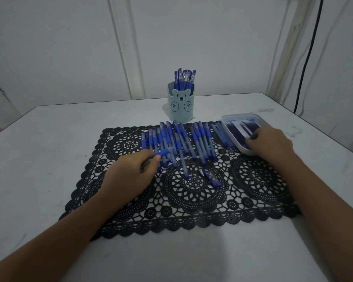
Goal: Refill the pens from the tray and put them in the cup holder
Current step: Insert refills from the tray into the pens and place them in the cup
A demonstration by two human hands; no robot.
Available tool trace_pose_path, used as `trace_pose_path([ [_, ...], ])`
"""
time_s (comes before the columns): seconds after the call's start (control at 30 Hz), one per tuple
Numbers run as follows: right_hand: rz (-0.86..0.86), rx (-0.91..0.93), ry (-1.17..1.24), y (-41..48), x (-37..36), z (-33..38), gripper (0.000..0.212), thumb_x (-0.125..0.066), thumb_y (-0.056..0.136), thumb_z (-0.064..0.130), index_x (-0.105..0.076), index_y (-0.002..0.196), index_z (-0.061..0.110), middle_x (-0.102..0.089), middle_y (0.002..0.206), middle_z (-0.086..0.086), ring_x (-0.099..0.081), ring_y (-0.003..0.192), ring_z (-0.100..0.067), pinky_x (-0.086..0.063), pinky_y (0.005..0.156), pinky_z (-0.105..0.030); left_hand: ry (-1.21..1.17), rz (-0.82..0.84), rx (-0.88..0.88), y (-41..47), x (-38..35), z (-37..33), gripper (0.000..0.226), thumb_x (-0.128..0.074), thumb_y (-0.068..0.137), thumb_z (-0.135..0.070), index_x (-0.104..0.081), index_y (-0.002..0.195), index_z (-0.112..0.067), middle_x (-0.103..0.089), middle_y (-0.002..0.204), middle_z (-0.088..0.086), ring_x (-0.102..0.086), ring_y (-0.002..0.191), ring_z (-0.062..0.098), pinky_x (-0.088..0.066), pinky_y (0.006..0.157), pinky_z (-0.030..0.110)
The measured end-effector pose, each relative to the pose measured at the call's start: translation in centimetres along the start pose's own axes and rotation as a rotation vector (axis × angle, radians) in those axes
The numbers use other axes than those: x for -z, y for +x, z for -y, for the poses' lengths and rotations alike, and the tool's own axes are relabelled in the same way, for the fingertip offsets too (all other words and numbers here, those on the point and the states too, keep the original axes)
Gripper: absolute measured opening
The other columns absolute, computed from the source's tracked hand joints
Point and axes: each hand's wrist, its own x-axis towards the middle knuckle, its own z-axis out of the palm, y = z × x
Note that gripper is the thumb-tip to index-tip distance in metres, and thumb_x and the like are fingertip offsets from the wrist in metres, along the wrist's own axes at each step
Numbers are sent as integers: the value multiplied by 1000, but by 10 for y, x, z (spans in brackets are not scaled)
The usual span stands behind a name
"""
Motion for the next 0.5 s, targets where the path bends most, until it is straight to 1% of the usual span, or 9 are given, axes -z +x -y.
trace_pose_path([
  [0.1,30,-25,-1,3,0,2,26,-57,84,30,-67,101,14,-63,102,-9,-55,91,-28,-37,72,-32,8,2,8,0,0,-1,37,-41,86,-44,-67,86,-18,-47,49,-16,-46,42,4,-30,40,14],
  [0.2,63,-70,-5,5,-1,3,24,-55,84,29,-66,96,11,-55,88,-6,-49,80,-24,-37,71,-32,1,1,7,-1,1,0,43,-36,84,-49,-67,86,-19,-48,50,-16,-49,45,6,-29,40,11],
  [0.27,90,-82,-12,6,-1,4,25,-54,86,30,-65,97,10,-52,87,-6,-49,83,-25,-38,76,-34,0,7,11,-1,0,0,45,-35,84,-50,-67,87,-19,-50,51,-14,-48,44,8,-30,40,12],
  [0.33,104,-83,-20,5,0,6,26,-54,87,32,-63,98,11,-55,93,-7,-53,92,-27,-39,84,-36,5,6,14,0,0,0,43,-37,84,-49,-67,87,-18,-51,51,-13,-46,42,6,-32,40,15],
  [0.4,107,-76,-20,3,2,7,26,-54,88,33,-61,96,10,-56,94,-9,-53,91,-27,-38,84,-36,4,3,16,0,0,0,45,-35,84,-50,-67,86,-19,-50,50,-12,-45,41,7,-32,40,17],
  [0.47,126,-60,-26,2,5,8,27,-54,88,38,-55,90,10,-52,88,-7,-51,89,-27,-38,82,-36,4,4,25,0,0,0,42,-37,85,-48,-67,86,-19,-49,49,-12,-45,42,9,-32,40,18],
  [0.5,143,-55,-34,2,6,9,28,-55,87,40,-53,90,12,-50,88,-7,-53,93,-27,-38,82,-37,3,7,30,0,1,-1,40,-39,85,-46,-67,86,-19,-48,49,-12,-44,41,8,-34,39,20],
])
